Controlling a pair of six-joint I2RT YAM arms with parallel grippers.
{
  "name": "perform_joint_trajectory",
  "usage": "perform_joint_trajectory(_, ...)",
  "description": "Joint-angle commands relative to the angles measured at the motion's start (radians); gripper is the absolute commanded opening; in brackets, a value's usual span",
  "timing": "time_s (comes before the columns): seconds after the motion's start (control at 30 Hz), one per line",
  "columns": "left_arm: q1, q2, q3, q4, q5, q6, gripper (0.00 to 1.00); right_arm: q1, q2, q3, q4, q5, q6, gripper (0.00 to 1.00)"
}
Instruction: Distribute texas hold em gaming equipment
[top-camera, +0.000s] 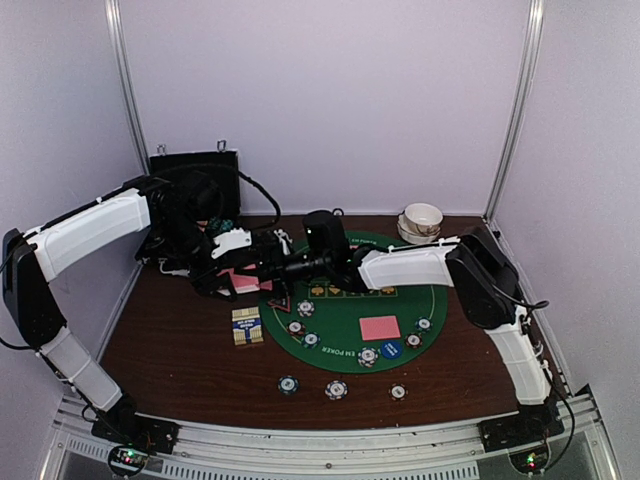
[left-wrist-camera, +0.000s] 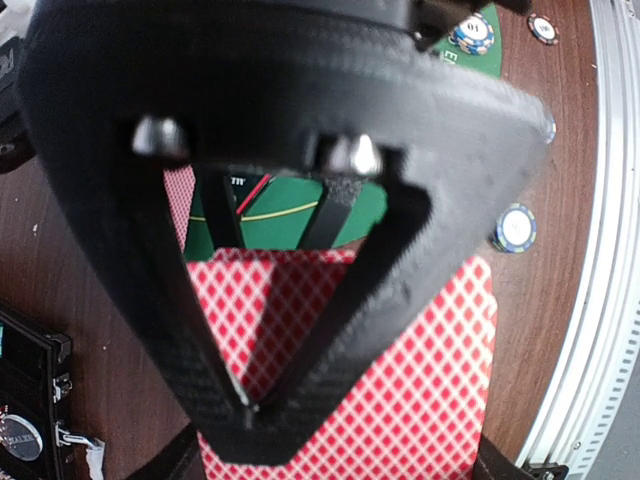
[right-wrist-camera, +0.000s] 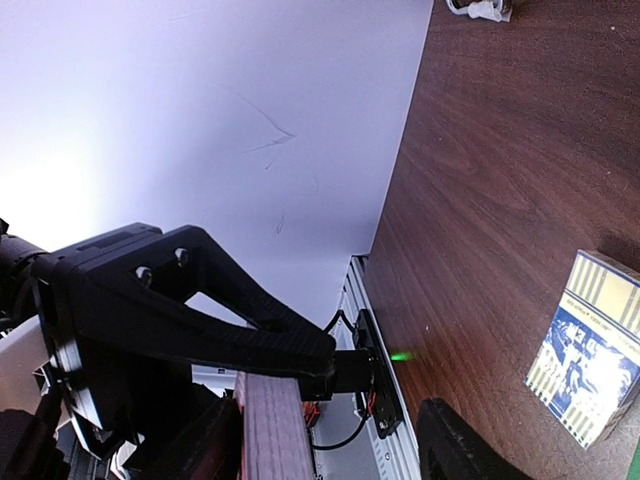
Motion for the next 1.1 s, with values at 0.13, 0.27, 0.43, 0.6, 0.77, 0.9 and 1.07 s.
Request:
perform_joint_trajectory(0.13, 0.006, -0.038, 0.025, 0.013, 0.012, 0.017, 0.0, -0.049, -0.072, -0.096, 0.012, -0.026, -0.015, 0.56)
perform_joint_trajectory(0.27, 0.005, -0.038, 0.025, 0.014, 0.014, 0.018, 0.0, -0.051, -0.104, -0.112, 0.013, -0.029, -0.021, 0.55)
perform_joint_trajectory(0.43, 0.005, -0.037, 0.026, 0.014, 0.01, 0.017, 0.0, -0.049, -0.142, -0.144, 0.03, -0.034, -0.009, 0.51)
perform_joint_trajectory(0.6, 0.005, -0.034, 0.024, 0.013, 0.009, 0.017, 0.0, -0.05, -0.184, -0.185, 0.062, -0.034, 0.012, 0.46)
perform_joint_trajectory(0.77, 0.005, -0.032, 0.022, 0.013, 0.01, 0.018, 0.0, -0.05, -0.221, -0.214, 0.064, -0.034, 0.015, 0.42)
perform_joint_trajectory(0.9, 0.005, -0.032, 0.024, 0.014, 0.008, 0.017, 0.0, -0.05, -0.241, -0.228, 0.068, -0.036, 0.023, 0.33)
perform_joint_trajectory(1.07, 0.005, -0.032, 0.023, 0.013, 0.004, 0.018, 0.0, -0.05, -0.26, -0.24, 0.068, -0.043, 0.027, 0.2)
